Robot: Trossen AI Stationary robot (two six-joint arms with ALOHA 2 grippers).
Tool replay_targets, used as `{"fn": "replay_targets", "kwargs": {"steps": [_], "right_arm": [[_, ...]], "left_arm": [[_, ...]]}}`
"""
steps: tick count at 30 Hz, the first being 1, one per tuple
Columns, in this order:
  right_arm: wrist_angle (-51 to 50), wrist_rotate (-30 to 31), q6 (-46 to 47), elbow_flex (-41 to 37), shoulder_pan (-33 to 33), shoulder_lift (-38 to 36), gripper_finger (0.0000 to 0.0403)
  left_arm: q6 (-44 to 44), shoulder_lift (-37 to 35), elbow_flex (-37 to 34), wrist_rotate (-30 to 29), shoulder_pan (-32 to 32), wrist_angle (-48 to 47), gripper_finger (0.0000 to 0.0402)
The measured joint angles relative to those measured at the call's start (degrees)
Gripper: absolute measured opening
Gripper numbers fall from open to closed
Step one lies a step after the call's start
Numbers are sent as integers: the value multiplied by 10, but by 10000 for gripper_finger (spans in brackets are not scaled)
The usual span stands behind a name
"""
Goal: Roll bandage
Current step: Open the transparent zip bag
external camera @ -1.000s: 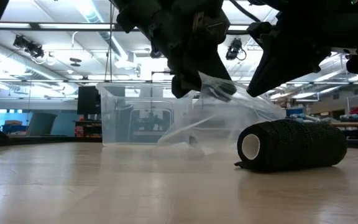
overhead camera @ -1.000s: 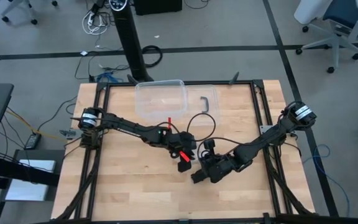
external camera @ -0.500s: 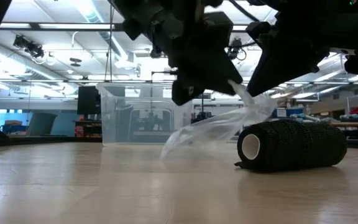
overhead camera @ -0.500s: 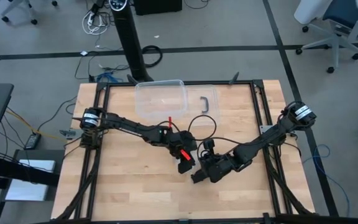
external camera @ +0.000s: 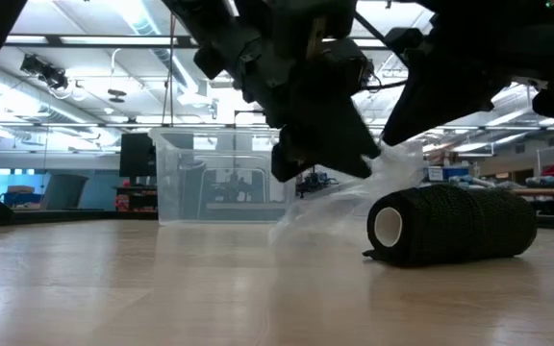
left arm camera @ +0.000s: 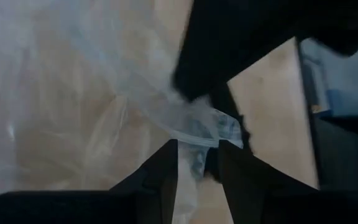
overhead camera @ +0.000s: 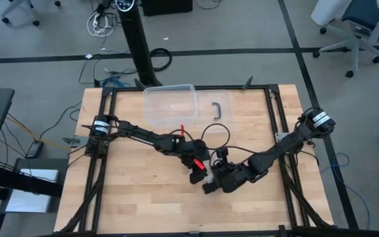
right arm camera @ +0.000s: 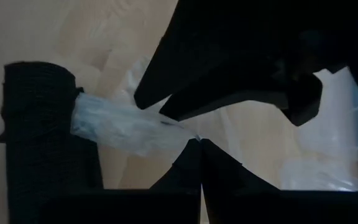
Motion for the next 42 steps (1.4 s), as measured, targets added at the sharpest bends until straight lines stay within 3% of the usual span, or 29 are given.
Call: {"fn": "replay_targets", "kwargs": {"steps": [6, 10, 22, 30, 42], "right_arm": [[-2, 32, -12, 0, 24, 0, 0], [-2, 87, -34, 0, 44, 0, 0], [14, 181, -121, 0, 85, 0, 0], [29, 183, -135, 0, 88, 0, 0], [50, 182, -160, 0, 87, 0, 0]], "left_arm": [[31, -21, -1, -39, -10, -55, 119], [59, -48, 0, -83, -20, -51, 119], [54, -68, 0, -88, -17, -4, 119], [36, -68, 0, -50, 0, 13, 118], [38, -44, 0, -15, 1, 21, 71]]}}
